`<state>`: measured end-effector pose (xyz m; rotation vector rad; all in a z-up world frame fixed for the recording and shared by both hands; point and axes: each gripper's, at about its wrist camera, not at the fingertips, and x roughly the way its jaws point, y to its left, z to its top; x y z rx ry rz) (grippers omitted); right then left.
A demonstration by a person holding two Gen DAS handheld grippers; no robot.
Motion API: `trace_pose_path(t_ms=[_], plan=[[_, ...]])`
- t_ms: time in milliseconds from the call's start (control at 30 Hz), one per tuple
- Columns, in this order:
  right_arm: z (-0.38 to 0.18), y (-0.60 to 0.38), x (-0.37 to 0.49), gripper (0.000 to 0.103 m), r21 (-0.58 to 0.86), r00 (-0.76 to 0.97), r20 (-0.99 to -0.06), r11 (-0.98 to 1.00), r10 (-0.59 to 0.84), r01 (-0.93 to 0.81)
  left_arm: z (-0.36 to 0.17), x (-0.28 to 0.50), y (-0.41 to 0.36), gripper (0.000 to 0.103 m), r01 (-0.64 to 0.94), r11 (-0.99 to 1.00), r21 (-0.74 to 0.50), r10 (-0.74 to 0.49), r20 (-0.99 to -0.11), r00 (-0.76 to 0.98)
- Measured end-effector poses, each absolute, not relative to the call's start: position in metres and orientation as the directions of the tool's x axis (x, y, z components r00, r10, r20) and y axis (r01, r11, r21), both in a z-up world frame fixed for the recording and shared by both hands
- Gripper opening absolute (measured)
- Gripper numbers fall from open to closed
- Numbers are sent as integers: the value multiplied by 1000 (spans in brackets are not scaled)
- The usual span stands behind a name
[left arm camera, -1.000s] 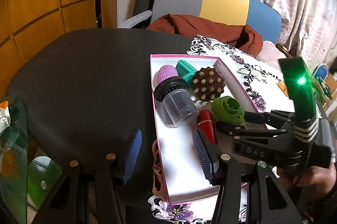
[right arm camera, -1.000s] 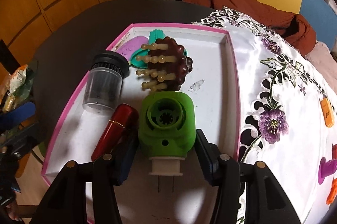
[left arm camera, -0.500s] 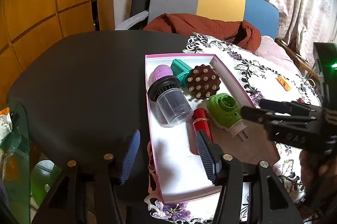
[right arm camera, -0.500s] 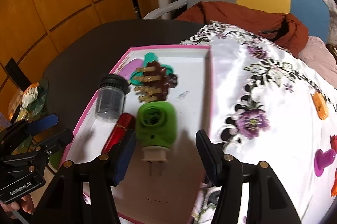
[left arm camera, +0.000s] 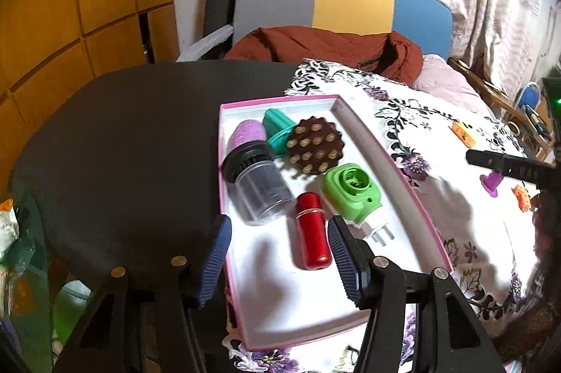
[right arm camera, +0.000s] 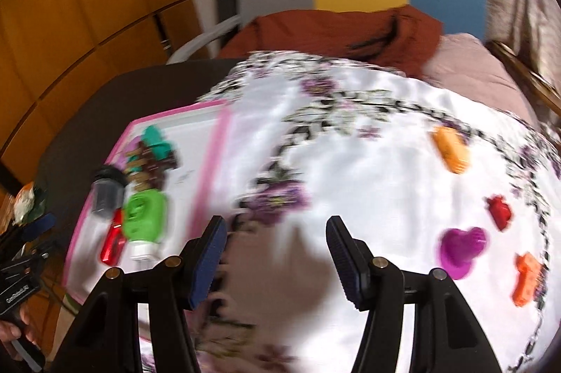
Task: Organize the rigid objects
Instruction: 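Withdraw the open right gripper from the tray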
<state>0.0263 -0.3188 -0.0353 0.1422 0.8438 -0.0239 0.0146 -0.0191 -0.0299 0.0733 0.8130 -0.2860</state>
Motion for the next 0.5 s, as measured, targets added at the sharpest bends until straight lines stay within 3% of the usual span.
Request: trace_pose_path(t_ms=[500], plan=[[-14,-498,-8,60,177,650,-723,847,-234,501,-19,14,-69,58,409,912,-23,-302,-713,632]])
